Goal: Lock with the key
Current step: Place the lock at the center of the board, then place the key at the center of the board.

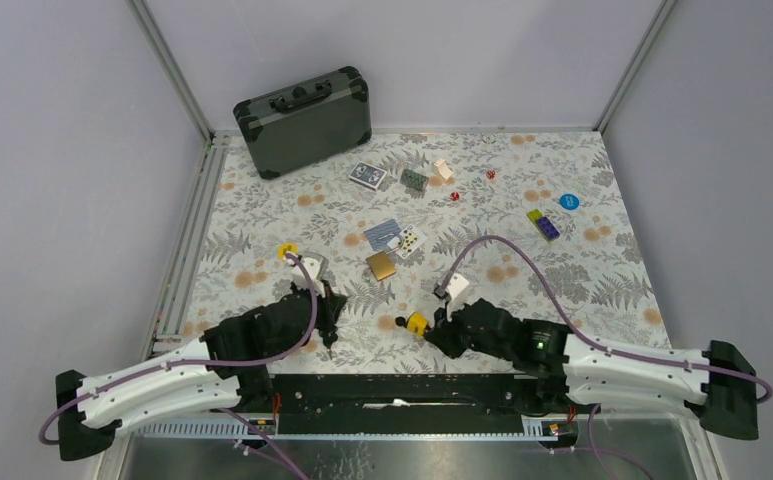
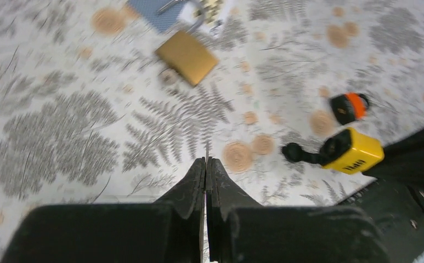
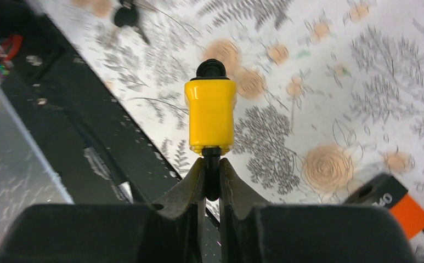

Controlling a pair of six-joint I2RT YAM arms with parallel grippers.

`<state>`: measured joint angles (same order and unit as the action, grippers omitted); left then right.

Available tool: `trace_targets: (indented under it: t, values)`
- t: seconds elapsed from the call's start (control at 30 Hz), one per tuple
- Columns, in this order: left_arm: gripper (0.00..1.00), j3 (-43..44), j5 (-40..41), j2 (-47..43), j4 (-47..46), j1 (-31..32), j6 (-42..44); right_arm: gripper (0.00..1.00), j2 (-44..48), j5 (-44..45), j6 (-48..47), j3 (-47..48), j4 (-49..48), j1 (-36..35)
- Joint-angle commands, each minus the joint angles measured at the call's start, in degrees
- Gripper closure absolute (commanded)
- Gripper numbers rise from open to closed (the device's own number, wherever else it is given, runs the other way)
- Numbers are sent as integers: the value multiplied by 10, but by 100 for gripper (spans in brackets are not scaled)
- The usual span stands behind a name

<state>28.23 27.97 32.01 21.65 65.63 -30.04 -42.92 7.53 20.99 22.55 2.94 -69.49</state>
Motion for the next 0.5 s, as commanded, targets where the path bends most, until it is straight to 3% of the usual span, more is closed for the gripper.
trace_targets:
  t: [0.0,0.2,0.3,0.33,0.47]
  values:
    - [100,-39,88,-6,41,-31,-168,100,-80,59,84,56,17,11]
    - [100,-92,86,-32,84,-75,-269,100,-179,-27,158,58,23,112]
    - [100,-101,83,-37,94,-77,-277,100,-175,-7,179,45,25,140]
    - [95,-102,83,-36,99,-77,-280,100,-169,9,185,42,31,144]
    - [82,-111,70,-24,82,-78,-283,74,-139,75,200,40,71,149]
